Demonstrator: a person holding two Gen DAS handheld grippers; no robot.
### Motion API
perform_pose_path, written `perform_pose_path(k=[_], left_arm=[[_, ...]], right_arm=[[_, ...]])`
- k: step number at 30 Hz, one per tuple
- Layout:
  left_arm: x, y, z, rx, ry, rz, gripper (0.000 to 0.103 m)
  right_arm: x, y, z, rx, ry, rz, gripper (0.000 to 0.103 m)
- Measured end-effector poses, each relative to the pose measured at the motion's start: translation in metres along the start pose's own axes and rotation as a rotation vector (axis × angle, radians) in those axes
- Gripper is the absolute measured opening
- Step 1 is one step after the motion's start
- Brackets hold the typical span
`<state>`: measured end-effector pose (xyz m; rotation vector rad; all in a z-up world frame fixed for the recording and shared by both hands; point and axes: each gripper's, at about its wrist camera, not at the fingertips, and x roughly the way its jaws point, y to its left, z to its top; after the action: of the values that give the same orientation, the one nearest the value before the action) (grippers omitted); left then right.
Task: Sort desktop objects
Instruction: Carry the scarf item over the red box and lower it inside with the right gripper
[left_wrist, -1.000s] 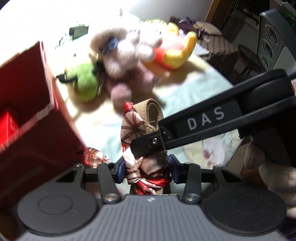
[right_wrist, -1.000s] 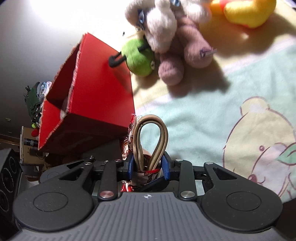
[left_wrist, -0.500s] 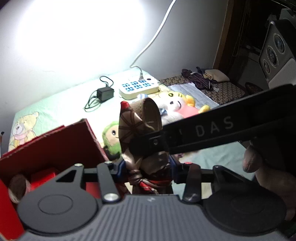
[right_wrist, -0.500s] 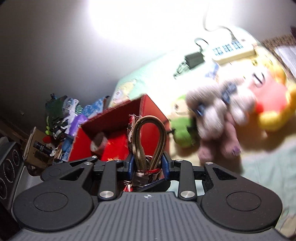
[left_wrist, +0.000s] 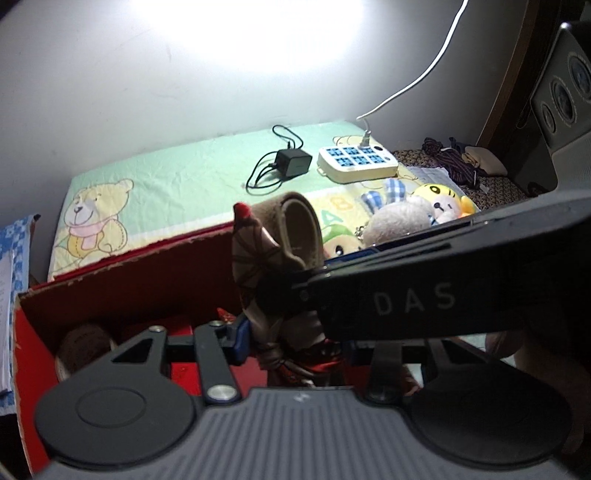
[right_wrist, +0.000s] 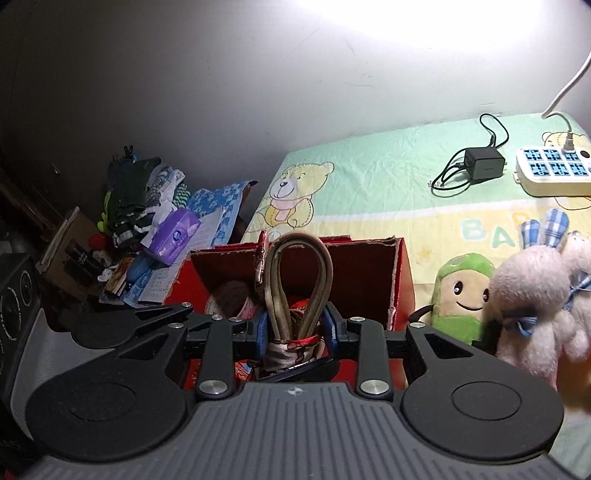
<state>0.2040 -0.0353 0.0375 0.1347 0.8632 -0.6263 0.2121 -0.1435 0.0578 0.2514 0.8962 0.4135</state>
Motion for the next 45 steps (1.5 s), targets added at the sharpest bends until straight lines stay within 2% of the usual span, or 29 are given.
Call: perform_pose_path(k=[6,14,18,25,31,41,45], left_arm=[[0.034,0.023,-0.012,-0.047,0.111,-0.019,0.043],[0.062,0.033,-0.024,-0.015,0.238,0.021,0.043],[0.068,0.039,-0.023,-0.028,0.282,0.010,0.041],[0.075,0.052,-0.022,-0.071,0.370,0.010,0.043],[0.071,0.060,-0.023,-0.105,0.369,0.024,0.047],[0.065,0.069,-0.030,-0.150,0.365,0.003,0.046],[0.063,0.070,-0.034,-0.149,0.359,0.000,0.046]], right_arm=[[0.046,0.005,-0.003,-0.011,0.114,-0.049,0.032],[0.088,0.008,-0.010,-0.001,0.275,-0.104,0.032],[0.101,0.005,-0.008,0.024,0.310,-0.136,0.032],[0.112,0.002,-0.007,0.049,0.358,-0.135,0.032],[0.120,0.000,-0.009,0.076,0.375,-0.129,0.033],[0.128,-0.002,-0.009,0.067,0.379,-0.126,0.036],[0.131,-0.002,-0.009,0.069,0.387,-0.124,0.040]])
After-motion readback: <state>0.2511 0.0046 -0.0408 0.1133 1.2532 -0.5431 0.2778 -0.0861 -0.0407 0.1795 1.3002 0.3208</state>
